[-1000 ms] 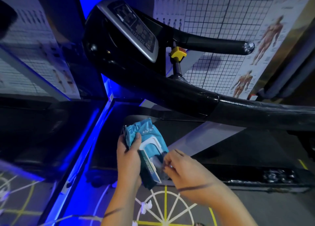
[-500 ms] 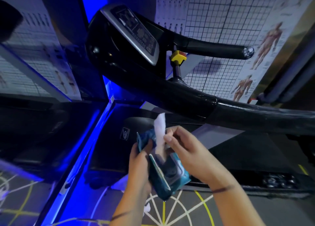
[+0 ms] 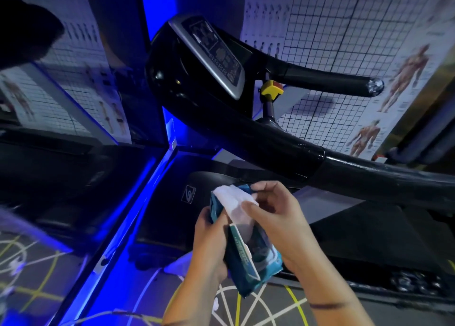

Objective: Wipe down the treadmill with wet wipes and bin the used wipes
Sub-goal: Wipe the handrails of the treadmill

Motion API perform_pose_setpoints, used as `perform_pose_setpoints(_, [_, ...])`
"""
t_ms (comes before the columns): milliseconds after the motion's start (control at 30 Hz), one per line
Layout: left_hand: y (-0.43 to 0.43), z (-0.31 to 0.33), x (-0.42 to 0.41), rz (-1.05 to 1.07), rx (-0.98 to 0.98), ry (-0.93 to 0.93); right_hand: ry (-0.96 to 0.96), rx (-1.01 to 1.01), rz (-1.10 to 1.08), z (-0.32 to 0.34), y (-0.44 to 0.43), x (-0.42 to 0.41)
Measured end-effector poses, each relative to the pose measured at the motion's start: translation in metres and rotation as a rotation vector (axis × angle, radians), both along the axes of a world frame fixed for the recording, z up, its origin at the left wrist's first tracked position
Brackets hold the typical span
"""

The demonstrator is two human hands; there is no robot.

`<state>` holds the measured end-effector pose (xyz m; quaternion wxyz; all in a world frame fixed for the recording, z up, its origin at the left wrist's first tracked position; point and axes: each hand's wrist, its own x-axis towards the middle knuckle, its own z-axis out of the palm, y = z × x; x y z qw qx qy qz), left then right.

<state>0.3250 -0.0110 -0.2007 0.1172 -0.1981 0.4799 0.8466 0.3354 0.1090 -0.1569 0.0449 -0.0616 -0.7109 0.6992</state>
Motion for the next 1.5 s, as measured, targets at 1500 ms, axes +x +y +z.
perform_pose_setpoints(1500, [-0.006,0.012,0.014,-0.058,-0.018,-0.030,0.022,0.224,-0.058,-0.009,-0.012,0.018])
